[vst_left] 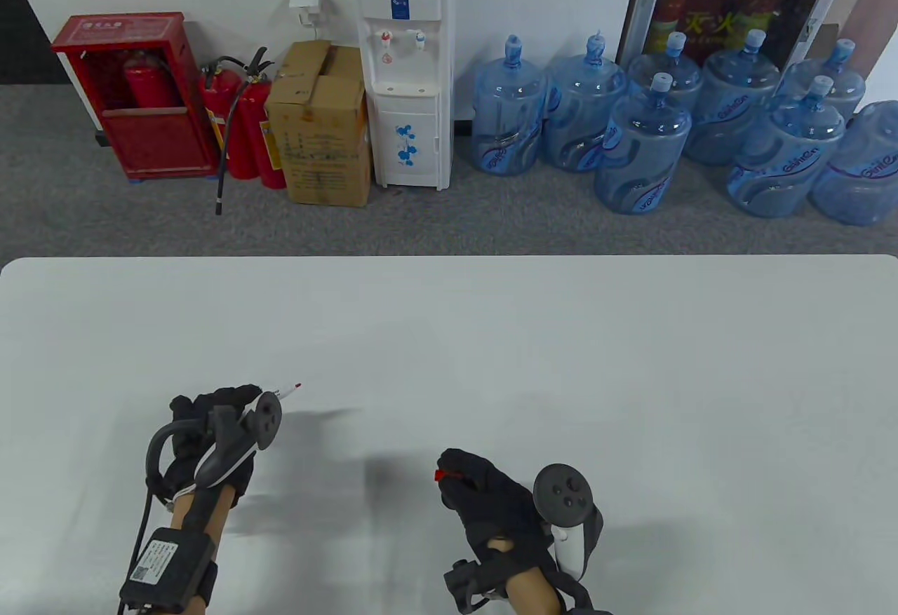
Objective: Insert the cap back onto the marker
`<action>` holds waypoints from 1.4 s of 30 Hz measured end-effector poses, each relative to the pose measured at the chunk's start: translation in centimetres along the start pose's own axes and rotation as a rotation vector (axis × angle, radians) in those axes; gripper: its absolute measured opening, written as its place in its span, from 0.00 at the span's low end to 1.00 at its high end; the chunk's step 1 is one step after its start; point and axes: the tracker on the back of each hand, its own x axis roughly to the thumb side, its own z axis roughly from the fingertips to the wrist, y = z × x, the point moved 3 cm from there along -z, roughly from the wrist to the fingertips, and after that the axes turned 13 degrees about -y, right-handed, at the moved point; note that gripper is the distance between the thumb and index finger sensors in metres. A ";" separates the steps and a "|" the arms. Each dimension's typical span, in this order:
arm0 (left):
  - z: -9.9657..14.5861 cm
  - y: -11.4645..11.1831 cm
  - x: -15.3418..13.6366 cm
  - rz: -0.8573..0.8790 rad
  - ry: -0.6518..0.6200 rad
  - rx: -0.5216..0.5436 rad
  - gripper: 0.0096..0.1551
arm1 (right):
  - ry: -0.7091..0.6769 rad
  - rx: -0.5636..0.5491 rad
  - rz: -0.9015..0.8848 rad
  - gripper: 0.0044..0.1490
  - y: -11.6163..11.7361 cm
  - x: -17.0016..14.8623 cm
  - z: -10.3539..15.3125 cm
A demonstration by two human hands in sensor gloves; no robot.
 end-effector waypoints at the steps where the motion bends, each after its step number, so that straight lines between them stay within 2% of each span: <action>1: 0.4 0.3 0.1 0.000 -0.011 0.012 0.26 | 0.002 0.001 0.001 0.28 0.0 0.0 0.0; 4: 1.4 1.2 0.5 0.021 -0.045 0.050 0.26 | 0.004 0.002 0.002 0.28 0.0 0.0 0.0; 9: 3.4 3.2 1.4 0.050 -0.115 0.176 0.26 | 0.001 0.006 0.006 0.28 0.1 0.0 0.1; 17: 5.6 4.6 3.2 0.064 -0.193 0.249 0.26 | -0.001 0.019 0.016 0.29 0.4 0.0 0.1; 20: 6.7 5.0 3.8 0.059 -0.222 0.312 0.26 | 0.001 0.019 0.015 0.28 0.4 0.0 0.1; 27: 7.7 5.1 4.9 0.056 -0.267 0.324 0.26 | 0.005 0.018 0.023 0.29 0.3 0.0 0.2; 31: 8.3 5.0 5.2 0.111 -0.266 0.337 0.25 | 0.008 0.019 0.033 0.28 0.3 0.0 0.2; 35: 9.1 4.9 6.1 0.098 -0.305 0.377 0.26 | 0.011 0.017 0.042 0.28 0.3 -0.1 0.2; 42: 9.6 4.1 7.3 0.098 -0.336 0.388 0.26 | 0.008 0.021 0.056 0.28 0.3 -0.1 0.2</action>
